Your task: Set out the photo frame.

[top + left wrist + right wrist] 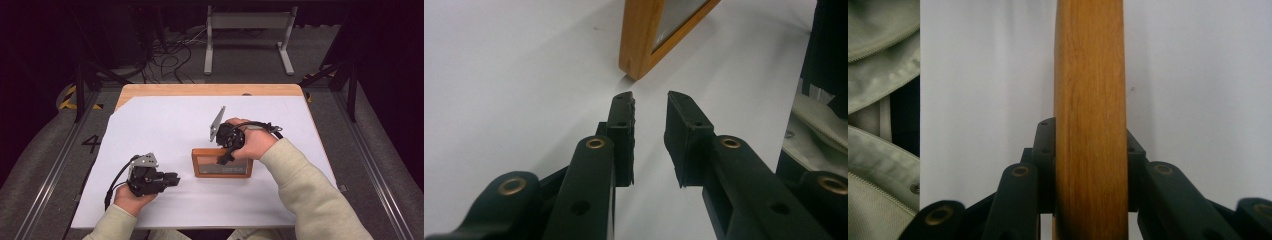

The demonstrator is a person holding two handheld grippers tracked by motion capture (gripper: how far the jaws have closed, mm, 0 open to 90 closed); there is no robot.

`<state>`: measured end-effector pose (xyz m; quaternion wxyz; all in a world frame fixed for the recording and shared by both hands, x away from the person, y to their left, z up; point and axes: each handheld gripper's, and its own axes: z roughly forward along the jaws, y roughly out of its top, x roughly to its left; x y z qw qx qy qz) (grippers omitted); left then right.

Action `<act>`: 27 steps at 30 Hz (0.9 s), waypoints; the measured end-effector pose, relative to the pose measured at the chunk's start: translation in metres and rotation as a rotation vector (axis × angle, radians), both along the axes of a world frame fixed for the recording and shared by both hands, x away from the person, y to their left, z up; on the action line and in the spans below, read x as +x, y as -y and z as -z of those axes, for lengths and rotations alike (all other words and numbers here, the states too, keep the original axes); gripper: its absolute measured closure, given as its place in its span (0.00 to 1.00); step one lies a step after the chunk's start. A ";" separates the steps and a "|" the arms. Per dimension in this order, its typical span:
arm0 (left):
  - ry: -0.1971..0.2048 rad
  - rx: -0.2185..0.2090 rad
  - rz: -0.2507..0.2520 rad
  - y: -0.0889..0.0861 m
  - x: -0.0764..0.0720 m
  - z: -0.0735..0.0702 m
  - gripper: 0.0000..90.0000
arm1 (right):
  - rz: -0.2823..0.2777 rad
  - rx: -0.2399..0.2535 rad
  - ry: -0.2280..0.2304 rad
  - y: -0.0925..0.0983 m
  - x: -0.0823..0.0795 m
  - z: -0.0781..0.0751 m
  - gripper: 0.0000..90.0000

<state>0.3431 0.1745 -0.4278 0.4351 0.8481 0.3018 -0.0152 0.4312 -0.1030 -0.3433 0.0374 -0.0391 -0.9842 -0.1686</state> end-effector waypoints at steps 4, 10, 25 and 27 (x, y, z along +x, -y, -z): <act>-0.001 -0.001 0.002 0.001 0.001 0.000 0.82 | -0.026 -0.005 -0.022 -0.003 0.005 0.007 0.78; 0.001 0.004 0.010 0.003 0.003 0.001 0.81 | -0.029 0.012 0.015 0.000 0.011 0.012 0.77; 0.099 -0.034 -0.081 -0.008 -0.005 -0.006 0.62 | 0.227 0.311 0.242 0.050 0.002 -0.005 0.37; 0.143 -0.054 -0.122 -0.015 -0.010 -0.009 0.56 | 0.301 0.371 0.272 0.065 -0.005 -0.008 0.36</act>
